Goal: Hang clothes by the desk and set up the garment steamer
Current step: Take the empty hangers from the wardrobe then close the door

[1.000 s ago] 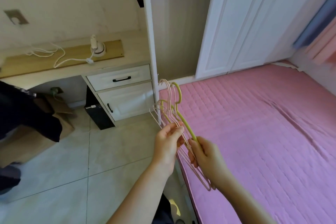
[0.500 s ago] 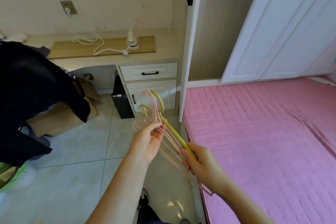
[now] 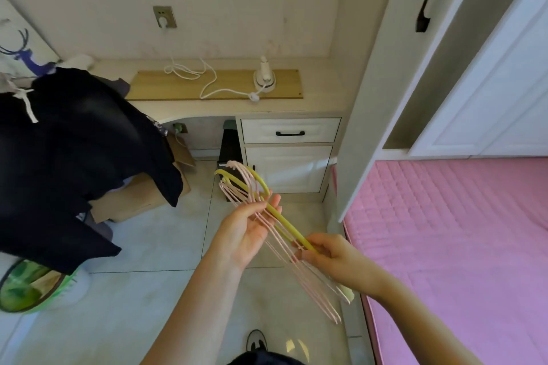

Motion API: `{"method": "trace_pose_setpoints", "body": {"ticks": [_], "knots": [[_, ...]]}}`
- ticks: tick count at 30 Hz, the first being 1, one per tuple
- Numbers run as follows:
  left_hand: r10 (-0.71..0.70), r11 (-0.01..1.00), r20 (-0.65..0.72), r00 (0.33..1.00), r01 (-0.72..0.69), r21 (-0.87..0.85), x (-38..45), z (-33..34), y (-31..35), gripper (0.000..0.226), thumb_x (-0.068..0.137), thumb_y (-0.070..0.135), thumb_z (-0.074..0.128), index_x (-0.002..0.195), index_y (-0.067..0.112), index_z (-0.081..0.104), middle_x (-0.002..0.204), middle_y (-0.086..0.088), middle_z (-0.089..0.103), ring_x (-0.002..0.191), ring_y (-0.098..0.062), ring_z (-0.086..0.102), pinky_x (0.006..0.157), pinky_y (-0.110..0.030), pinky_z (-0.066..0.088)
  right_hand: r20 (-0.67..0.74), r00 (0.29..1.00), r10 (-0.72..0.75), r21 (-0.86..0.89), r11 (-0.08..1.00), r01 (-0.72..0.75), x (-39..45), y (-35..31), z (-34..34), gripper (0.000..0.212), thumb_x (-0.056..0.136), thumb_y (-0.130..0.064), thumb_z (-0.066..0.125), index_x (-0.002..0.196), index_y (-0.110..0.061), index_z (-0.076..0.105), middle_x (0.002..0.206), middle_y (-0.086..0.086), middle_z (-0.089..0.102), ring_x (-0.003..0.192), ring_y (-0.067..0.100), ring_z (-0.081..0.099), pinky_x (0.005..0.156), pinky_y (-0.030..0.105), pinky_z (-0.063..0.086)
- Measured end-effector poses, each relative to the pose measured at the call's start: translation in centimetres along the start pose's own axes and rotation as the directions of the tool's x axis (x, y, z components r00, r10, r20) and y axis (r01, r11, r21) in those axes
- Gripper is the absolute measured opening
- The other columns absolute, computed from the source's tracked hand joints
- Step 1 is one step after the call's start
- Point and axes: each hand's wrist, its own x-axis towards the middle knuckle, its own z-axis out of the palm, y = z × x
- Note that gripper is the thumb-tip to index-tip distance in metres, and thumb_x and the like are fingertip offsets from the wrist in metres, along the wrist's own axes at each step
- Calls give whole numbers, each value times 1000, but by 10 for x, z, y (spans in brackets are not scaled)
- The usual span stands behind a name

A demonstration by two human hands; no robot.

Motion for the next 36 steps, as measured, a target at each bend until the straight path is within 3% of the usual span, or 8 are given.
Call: {"method": "trace_pose_setpoints", "body": {"ticks": [4,10,15,21,27,31,34,36], "knots": [[-1,998,12,1000,0,63,20,-9,26,38,90,-12,44,126,-3,51,120,-20,62,103,-31,66,95,-42,49,33,998,50,113,992,-53,50,-16,5,22,95,-27,54,103,-14,70,94,4,71,85,21,66,83,35,53],[-2,981,25,1000,-3,193,40,-13,55,28,91,-11,44,110,2,59,116,-19,64,107,-29,64,98,-39,47,202,947,251,367,877,-311,108,-33,15,32,99,-26,49,109,-1,65,104,15,72,98,27,69,94,44,52],[-17,971,33,999,8,241,65,-9,70,34,89,-12,46,118,1,58,117,-20,64,108,-28,64,99,-39,46,382,898,220,509,760,-403,136,-34,14,30,99,-18,48,117,3,61,114,19,67,106,33,65,99,46,49],[-53,965,33,998,43,258,106,5,87,31,89,-10,49,118,-1,56,109,-19,62,98,-26,64,90,-37,51,500,858,118,607,659,-445,176,-20,-5,22,97,-13,51,109,1,63,95,14,64,88,24,61,89,39,49],[-11,917,-18,1000,18,399,163,36,108,17,90,-8,52,105,-7,59,105,-22,65,94,-27,68,79,-35,56,499,859,115,604,665,-440,225,-12,-51,16,98,-10,49,99,-3,63,82,7,60,75,17,58,78,31,50],[77,769,1,997,-60,637,200,62,124,6,85,3,66,90,1,67,89,-18,66,84,-26,68,76,-35,58,501,861,88,620,658,-427,259,-9,-91,14,98,-10,48,96,-4,60,78,6,56,71,15,54,73,27,49],[301,403,-34,953,-95,910,231,79,130,37,75,30,78,100,9,62,104,-6,63,95,-21,63,88,-38,52,502,861,85,623,655,-428,279,-5,-120,13,97,-10,48,94,-6,60,78,6,54,70,15,53,71,26,49],[420,187,51,906,-142,972,242,95,131,59,68,39,81,113,12,55,113,-1,54,103,-18,58,89,-36,50,504,859,85,613,665,-426,291,-2,-139,14,98,-9,48,94,-6,61,78,6,53,70,15,52,71,26,49]]}}
